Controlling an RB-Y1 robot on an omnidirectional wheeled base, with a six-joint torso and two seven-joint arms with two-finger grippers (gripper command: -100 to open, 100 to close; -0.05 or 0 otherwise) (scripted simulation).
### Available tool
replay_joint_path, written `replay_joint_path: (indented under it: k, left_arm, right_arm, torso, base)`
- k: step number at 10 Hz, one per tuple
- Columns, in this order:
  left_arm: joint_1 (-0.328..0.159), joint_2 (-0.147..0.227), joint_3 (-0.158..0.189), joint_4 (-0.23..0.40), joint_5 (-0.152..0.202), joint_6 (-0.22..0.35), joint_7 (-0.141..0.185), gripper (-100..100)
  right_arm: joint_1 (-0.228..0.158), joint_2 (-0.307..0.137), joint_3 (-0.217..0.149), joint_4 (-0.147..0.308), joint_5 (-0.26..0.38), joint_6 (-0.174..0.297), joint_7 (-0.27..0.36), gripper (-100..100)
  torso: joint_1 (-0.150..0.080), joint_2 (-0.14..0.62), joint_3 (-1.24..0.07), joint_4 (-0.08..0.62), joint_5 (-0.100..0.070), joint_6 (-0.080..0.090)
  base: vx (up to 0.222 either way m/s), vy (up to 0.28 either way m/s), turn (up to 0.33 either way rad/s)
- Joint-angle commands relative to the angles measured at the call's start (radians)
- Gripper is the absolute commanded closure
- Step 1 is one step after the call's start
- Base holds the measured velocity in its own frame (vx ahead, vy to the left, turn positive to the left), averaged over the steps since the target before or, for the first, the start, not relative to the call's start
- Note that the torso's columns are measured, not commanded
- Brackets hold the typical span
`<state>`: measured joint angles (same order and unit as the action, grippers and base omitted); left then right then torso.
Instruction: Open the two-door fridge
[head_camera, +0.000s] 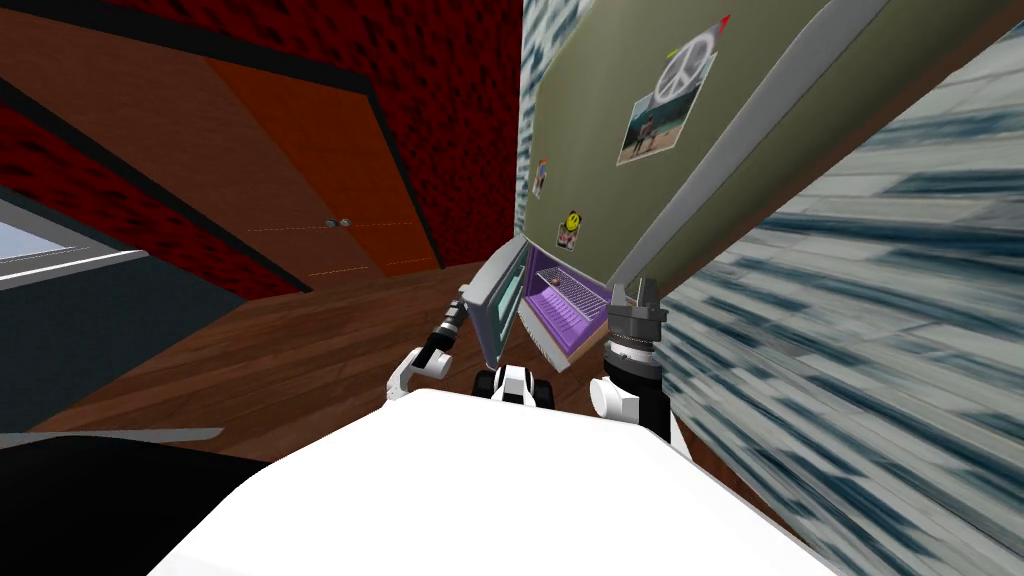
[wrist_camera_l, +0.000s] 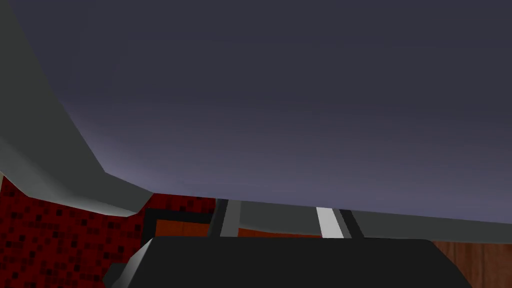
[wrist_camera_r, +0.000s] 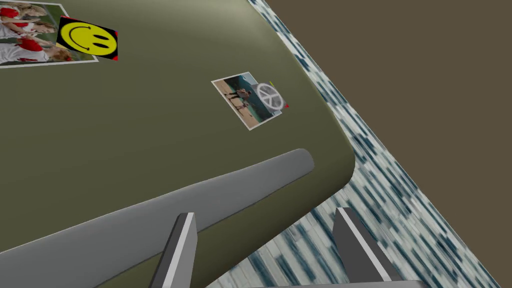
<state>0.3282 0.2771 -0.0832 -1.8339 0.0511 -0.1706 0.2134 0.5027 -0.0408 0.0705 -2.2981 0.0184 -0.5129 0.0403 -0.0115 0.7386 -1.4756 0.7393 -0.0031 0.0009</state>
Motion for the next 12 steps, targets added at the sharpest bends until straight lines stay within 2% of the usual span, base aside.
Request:
replay_joint_path:
  k: [1, 5, 9, 10, 11, 12]
  left_arm:
    - [0.004, 0.021, -0.022, -0.008, 0.002, -0.010, 0.010, 100]
    - [0.013, 0.064, -0.065, -0.024, 0.005, -0.031, 0.029, 100]
    - [0.022, 0.107, -0.108, -0.040, 0.008, -0.052, 0.048, 100]
    - [0.016, 0.103, -0.089, -0.041, 0.009, -0.043, 0.045, 100]
    - [0.015, 0.135, -0.083, -0.049, -0.010, -0.034, 0.030, -100]
    - [0.014, 0.154, -0.080, -0.054, -0.022, -0.028, 0.019, -100]
  right_arm:
    - [0.000, 0.000, 0.000, 0.000, 0.000, 0.000, 0.000, 0]
    - [0.000, 0.000, 0.000, 0.000, 0.000, 0.000, 0.000, 0]
    - [0.000, 0.000, 0.000, 0.000, 0.000, 0.000, 0.000, 0]
    - [0.000, 0.000, 0.000, 0.000, 0.000, 0.000, 0.000, 0]
    - [0.000, 0.000, 0.000, 0.000, 0.000, 0.000, 0.000, 0]
    - [0.000, 0.000, 0.000, 0.000, 0.000, 0.000, 0.000, 0]
  torso:
    - [0.010, 0.001, 0.000, 0.000, 0.001, 0.001]
    - [0.015, -0.004, -0.003, -0.001, 0.003, 0.002]
    - [0.003, 0.005, 0.003, -0.002, 0.002, 0.002]
    - [0.001, 0.008, 0.005, -0.001, 0.002, 0.002]
    - [-0.006, 0.008, 0.005, 0.000, 0.000, 0.000]
    - [-0.004, 0.005, 0.004, 0.000, -0.001, 0.000]
  base:
    - [0.057, 0.327, -0.156]
    - [0.087, 0.338, -0.102]
    - [0.073, 0.350, -0.164]
    - [0.044, 0.174, -0.040]
    - [0.023, 0.051, -0.013]
    - [0.010, 0.019, -0.039]
